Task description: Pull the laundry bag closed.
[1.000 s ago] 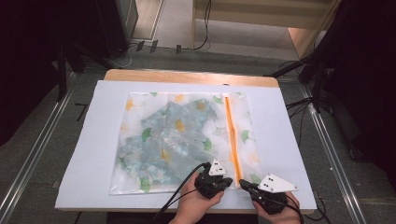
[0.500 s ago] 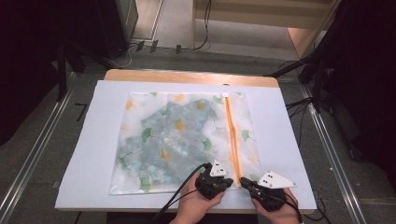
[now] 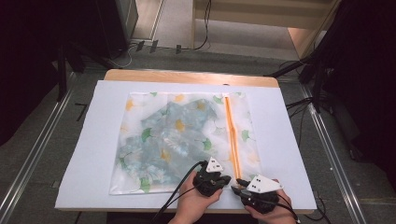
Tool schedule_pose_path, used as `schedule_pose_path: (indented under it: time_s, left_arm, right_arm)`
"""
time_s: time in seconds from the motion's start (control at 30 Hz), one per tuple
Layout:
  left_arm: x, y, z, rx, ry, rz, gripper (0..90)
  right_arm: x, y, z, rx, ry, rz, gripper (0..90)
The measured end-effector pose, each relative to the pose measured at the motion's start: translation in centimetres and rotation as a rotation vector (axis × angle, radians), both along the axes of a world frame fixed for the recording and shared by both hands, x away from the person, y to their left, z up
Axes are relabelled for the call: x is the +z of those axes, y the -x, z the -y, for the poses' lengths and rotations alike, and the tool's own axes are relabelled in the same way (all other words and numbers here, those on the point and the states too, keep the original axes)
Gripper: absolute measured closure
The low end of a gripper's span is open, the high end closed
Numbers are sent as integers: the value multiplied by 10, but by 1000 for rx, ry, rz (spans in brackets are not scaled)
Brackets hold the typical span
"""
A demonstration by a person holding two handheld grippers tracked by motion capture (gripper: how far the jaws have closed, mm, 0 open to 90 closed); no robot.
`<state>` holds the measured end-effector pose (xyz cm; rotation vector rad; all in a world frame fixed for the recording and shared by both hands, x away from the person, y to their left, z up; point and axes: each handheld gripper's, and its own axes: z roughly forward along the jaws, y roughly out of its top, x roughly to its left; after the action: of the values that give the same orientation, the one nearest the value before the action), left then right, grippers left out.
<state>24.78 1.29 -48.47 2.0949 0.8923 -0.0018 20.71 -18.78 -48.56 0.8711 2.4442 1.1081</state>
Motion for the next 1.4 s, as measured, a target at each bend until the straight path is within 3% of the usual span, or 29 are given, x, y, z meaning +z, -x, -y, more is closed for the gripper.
schedule_pose_path:
  time_s: [0.13,0.33,0.5,0.67,0.73,0.87,1.03,1.1,1.23,1.4]
  left_arm:
    - [0,0,0,-5,2,-2,900]
    - [0,0,0,-22,2,-3,900]
    - [0,0,0,-26,-4,0,900]
    - [0,1,1,-40,-2,5,900]
    - [0,1,1,-44,-3,7,900]
    - [0,1,1,-45,-3,5,900]
    - [0,2,1,-49,-7,10,900]
    - [0,1,1,-48,-5,7,900]
    - [0,1,1,-42,-4,6,900]
    - [0,2,1,-21,-2,3,900]
  right_arm:
    - [4,2,4,16,0,14,775]
    - [8,-1,18,-16,-101,-45,829]
    - [8,-4,19,-66,-135,-104,830]
    - [7,-6,22,-75,-175,-124,821]
    - [7,-5,23,-83,-176,-123,812]
    - [8,-4,27,-104,-161,-107,900]
    - [6,-5,27,-114,-157,-132,900]
    - [8,-5,27,-105,-176,-112,852]
    - [13,-1,21,-104,-179,-68,900]
    - [10,-9,10,-112,-172,-97,900]
